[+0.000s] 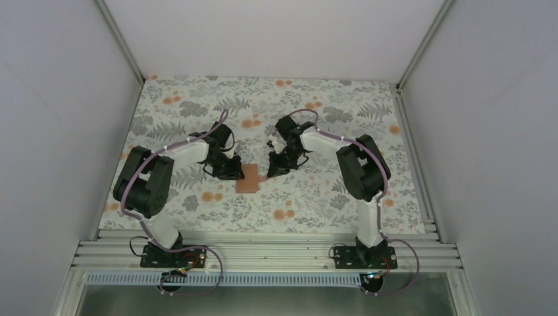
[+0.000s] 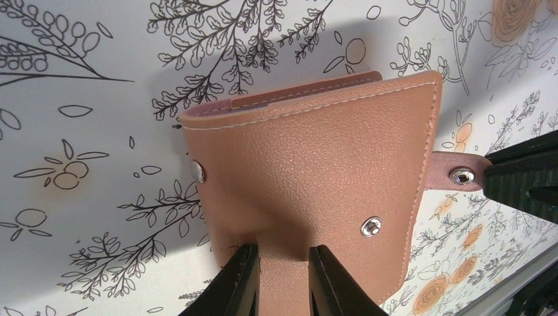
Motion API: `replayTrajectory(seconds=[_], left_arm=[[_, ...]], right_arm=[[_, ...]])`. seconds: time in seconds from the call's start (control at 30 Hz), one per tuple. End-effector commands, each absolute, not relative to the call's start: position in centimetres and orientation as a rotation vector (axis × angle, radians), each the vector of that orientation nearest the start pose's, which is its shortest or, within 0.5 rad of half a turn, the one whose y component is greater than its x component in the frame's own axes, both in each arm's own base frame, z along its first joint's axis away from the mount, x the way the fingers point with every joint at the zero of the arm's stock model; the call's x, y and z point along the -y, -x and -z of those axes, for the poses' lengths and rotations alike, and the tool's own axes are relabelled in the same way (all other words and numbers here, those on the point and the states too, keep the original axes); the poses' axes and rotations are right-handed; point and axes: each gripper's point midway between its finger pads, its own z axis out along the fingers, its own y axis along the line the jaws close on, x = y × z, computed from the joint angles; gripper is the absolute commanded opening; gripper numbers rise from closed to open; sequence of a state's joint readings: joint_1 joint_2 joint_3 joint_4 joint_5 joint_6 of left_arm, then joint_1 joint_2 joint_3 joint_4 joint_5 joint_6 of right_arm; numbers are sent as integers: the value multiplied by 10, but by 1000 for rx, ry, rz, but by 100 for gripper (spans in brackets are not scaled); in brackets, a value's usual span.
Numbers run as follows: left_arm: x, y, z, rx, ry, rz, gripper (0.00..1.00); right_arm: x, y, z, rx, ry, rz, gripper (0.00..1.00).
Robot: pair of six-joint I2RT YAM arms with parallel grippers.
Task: Put the credit cards into the card holder
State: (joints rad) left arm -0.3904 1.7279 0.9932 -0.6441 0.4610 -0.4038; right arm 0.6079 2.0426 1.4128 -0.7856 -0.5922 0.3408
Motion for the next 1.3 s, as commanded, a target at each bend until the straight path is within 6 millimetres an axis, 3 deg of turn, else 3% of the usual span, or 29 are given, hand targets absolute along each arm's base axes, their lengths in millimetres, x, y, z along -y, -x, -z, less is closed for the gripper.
replayTrajectory(seconds=[0.0, 0.63, 1.27], left_arm=[[199, -275, -28, -3052, -67, 763, 21], [200, -273, -26, -3055, -73, 746, 20], [197, -269, -24, -3062, -84, 730, 20]], right_arm=[[-314, -280, -38, -3086, 482, -1005, 4], [-334, -285, -60, -3031, 468, -1149, 4], [-372, -284, -69, -3020, 505, -1268, 4]])
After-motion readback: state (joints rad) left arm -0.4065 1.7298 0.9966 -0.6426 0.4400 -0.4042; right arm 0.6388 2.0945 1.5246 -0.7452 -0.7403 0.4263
